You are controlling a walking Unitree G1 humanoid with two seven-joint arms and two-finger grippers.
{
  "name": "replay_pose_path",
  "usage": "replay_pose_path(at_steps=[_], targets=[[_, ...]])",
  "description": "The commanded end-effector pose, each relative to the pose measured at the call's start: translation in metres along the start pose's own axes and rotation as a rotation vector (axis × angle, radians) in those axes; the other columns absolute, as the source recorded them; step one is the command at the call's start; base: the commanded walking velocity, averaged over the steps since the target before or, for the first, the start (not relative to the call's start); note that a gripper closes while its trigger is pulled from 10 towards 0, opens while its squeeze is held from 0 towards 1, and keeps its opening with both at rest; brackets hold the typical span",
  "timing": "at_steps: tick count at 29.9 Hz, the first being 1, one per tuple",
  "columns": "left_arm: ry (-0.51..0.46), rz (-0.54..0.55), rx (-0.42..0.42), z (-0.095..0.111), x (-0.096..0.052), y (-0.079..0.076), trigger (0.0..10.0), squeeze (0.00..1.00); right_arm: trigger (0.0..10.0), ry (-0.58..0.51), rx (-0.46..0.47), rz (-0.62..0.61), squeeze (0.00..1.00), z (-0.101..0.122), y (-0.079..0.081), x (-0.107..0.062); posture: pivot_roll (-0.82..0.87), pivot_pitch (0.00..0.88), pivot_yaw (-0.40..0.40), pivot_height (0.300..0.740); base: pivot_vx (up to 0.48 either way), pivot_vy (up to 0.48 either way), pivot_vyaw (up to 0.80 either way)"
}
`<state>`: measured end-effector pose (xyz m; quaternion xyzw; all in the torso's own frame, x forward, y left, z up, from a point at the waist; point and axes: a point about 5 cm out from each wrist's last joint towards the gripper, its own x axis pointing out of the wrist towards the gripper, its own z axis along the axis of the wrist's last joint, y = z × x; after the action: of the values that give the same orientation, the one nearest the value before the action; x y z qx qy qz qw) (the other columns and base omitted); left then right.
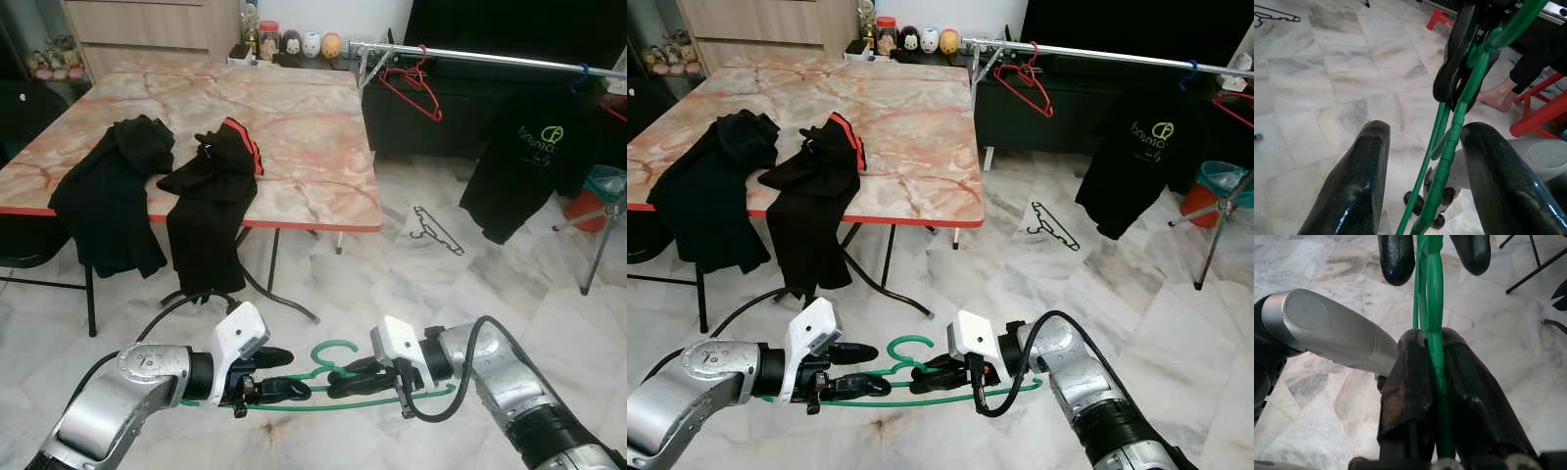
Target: Hang hanger
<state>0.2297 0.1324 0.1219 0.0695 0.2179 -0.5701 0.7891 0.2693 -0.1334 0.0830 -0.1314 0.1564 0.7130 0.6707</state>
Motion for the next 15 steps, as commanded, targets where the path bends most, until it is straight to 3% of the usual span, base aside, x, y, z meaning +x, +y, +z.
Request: replay_pose_path(at_steps=[1,2,3,6,15], targets=[[0.009,-0.019,0.022,0.0025,0.0041,-0.0033,7.4,0.00,10.0,-0.019,-0.034,0.003,0.00,0.0100,-0.0022,-0.0005,0.07,0.000,-0.074,0.736,0.000,0.000,0.00],[0.009,-0.019,0.022,0.0025,0.0041,-0.0033,7.4,0.00,10.0,-0.019,-0.034,0.003,0.00,0.0100,-0.0022,-0.0005,0.07,0.000,-0.074,0.736,0.000,0.000,0.00],[0.010,-0.019,0.021,0.0022,0.0046,-0.0033,6.0,0.00,10.0,-0.019,-0.035,0.002,0.00,0.0100,-0.0021,-0.0006,0.07,0.000,-0.074,0.736,0.000,0.000,0.00],[0.009,-0.023,0.016,0.0018,0.0050,-0.0036,0.0,0.00,10.0,-0.020,-0.033,0.005,0.00,0.0097,-0.0016,-0.0007,0.07,0.000,-0.074,0.736,0.000,0.000,0.00],[0.007,-0.024,0.015,0.0013,0.0045,-0.0036,0.0,0.00,10.0,-0.020,-0.033,0.006,0.00,0.0091,-0.0013,-0.0010,0.07,0.000,-0.075,0.736,0.000,0.000,0.00]])
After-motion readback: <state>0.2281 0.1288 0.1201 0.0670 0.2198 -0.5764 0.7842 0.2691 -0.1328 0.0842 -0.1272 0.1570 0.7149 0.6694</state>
